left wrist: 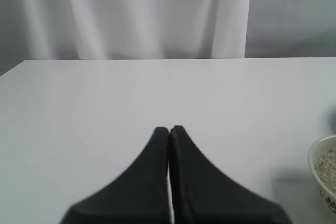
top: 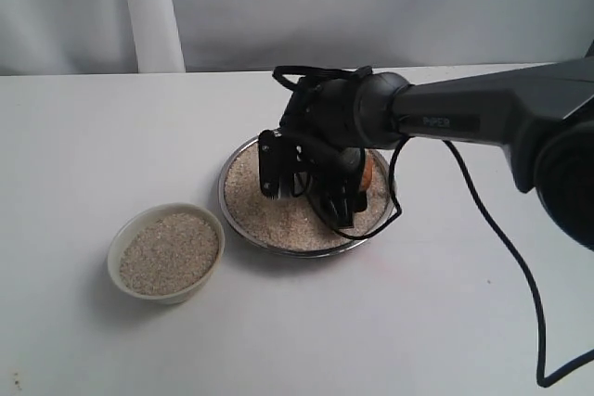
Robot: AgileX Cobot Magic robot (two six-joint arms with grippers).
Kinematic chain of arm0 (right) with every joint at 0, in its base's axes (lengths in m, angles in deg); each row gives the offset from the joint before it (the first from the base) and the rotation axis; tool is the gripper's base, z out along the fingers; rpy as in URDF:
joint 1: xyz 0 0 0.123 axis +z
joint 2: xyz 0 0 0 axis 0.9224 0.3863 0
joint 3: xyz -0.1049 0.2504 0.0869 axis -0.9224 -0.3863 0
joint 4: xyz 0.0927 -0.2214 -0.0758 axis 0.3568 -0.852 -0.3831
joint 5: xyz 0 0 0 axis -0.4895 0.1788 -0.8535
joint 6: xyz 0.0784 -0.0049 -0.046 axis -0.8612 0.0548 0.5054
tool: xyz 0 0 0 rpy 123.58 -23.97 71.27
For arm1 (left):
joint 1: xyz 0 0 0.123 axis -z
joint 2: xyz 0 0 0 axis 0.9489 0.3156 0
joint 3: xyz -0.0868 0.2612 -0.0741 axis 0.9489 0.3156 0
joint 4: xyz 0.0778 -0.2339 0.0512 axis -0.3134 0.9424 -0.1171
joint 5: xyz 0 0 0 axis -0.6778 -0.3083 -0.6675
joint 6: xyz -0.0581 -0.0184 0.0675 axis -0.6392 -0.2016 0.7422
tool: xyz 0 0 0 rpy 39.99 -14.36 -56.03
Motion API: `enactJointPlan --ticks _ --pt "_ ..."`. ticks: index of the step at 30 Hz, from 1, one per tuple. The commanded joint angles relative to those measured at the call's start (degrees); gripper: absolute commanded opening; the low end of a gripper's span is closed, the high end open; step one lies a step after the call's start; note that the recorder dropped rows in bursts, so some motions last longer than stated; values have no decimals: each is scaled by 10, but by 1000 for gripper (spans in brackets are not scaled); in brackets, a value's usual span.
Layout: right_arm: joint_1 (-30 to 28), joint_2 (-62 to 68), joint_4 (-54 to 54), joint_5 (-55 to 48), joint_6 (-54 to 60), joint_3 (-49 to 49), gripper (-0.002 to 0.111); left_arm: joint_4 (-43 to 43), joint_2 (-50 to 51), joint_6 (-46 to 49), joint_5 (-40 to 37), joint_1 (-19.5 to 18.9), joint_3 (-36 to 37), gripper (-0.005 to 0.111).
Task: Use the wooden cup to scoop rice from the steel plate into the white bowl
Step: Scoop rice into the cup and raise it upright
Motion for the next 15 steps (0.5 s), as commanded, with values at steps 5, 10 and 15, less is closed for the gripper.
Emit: enactJointPlan --ticks 5,10,15 --pt "-20 18 114 58 5 -9 0 0 -1 -2 3 1 1 0" --pt "-21 18 148 83 12 -9 0 0 -1 -2 3 1 1 0" --pt "-41 17 193 96 12 -14 0 0 -1 -2 3 1 1 0"
